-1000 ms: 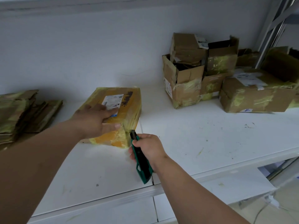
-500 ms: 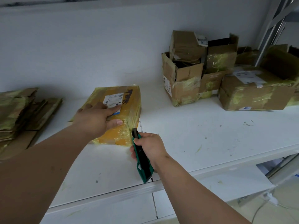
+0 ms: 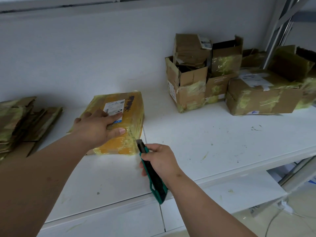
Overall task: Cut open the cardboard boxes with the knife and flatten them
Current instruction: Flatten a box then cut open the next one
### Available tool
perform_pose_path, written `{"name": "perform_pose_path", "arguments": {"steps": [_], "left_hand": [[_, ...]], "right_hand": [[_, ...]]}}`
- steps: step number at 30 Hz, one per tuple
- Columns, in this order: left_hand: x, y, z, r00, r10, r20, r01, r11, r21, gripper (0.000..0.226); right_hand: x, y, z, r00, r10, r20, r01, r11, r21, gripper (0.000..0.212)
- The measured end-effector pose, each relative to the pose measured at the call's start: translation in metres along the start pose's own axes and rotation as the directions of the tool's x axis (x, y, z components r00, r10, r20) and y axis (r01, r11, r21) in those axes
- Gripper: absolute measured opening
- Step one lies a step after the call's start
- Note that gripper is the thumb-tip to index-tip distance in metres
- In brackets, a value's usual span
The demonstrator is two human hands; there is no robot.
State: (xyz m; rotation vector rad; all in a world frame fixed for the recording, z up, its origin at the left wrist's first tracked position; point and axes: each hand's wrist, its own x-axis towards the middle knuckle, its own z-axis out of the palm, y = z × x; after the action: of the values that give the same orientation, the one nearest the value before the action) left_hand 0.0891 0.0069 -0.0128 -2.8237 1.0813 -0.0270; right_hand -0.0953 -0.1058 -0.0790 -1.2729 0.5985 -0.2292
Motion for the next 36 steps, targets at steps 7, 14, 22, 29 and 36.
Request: {"name": "perform_pose_path", "arguments": {"steps": [7, 14, 22, 29, 36], "left_hand": [[0.003, 0.003, 0.002, 0.995, 0.01, -0.099, -0.02, 0.995, -0.094, 0.087], [0.009, 0.008, 0.006, 0.994, 0.107, -0.029, -0.11, 0.969, -0.22, 0.088], [0.018, 0.011, -0.005, 0.985, 0.164, -0.045, -0.166, 0.986, -0.033, 0.079], [0.03, 0.019, -0.017, 0.98, 0.174, -0.094, -0.178, 0.983, -0.039, 0.062], [0.036, 0.019, -0.011, 0.985, 0.165, -0.053, -0.166, 0.986, -0.015, 0.075]], "right_hand": [[0.009, 0.011, 0.0, 0.919, -0.394, -0.021, 0.328, 0.793, -0.514, 0.027], [0.013, 0.01, 0.002, 0.829, -0.556, 0.062, 0.45, 0.595, -0.666, 0.035], [0.024, 0.003, 0.003, 0.8, -0.6, 0.009, 0.438, 0.574, -0.692, 0.044], [0.042, -0.012, 0.003, 0.849, -0.528, -0.017, 0.361, 0.605, -0.71, 0.03], [0.045, -0.009, -0.001, 0.927, -0.373, -0.029, 0.254, 0.686, -0.682, 0.026]]}}
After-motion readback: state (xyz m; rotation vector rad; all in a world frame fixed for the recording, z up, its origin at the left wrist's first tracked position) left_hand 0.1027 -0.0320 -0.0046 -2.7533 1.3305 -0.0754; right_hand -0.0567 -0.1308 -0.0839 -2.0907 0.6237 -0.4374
